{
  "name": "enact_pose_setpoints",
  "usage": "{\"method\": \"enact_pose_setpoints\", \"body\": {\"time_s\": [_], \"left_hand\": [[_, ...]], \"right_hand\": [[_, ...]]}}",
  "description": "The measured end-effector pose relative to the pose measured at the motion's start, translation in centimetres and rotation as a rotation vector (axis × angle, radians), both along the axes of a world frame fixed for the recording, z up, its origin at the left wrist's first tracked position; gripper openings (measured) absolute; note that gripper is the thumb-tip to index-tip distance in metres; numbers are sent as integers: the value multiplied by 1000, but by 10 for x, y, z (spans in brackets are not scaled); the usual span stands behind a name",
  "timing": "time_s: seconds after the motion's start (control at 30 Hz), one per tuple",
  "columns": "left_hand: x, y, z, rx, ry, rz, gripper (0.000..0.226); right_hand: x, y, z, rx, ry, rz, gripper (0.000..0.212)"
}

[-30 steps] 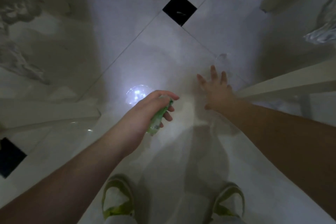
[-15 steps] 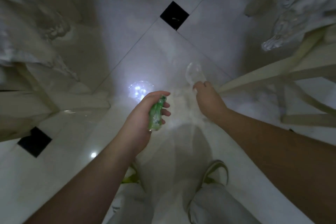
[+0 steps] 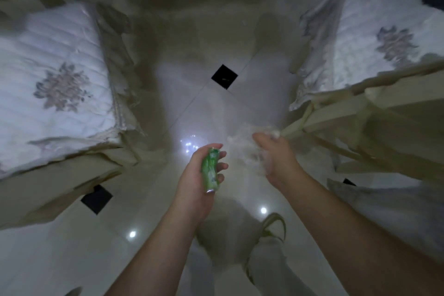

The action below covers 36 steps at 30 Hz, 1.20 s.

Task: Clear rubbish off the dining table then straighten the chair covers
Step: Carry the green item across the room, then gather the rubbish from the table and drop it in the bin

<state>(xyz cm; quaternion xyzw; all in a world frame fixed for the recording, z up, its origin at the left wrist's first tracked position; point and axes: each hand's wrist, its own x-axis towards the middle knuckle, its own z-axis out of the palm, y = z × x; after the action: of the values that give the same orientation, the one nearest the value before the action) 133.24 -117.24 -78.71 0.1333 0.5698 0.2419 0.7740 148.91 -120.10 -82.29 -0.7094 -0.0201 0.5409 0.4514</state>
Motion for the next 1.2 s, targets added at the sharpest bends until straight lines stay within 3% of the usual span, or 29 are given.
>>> {"method": "enact_pose_setpoints", "body": {"time_s": [0.2, 0.37, 0.5, 0.57, 0.7, 0.9, 1.07, 1.2], "left_hand": [[11, -2, 113, 49, -21, 33, 16], [12, -2, 197, 92, -95, 48, 21], [12, -6, 259, 129, -131, 25, 22], [10, -7, 292, 158, -144, 16, 20], [2, -7, 345, 251, -118, 6, 17], [-9, -1, 403, 363, -152, -9, 18], [-18, 5, 435, 404, -218, -83, 26], [-18, 10, 457, 423, -301, -160, 29]], "right_hand": [[-4, -9, 131, 146, -32, 29, 27], [-6, -7, 229, 116, -61, -103, 17], [-10, -16, 293, 135, 13, 86, 46], [-13, -27, 321, 182, -48, 204, 37], [-15, -43, 360, 235, -126, 215, 21], [-26, -47, 410, 337, -155, 132, 34], [-35, -45, 448, 358, -193, 4, 5], [-44, -46, 486, 346, -158, -65, 13]]}}
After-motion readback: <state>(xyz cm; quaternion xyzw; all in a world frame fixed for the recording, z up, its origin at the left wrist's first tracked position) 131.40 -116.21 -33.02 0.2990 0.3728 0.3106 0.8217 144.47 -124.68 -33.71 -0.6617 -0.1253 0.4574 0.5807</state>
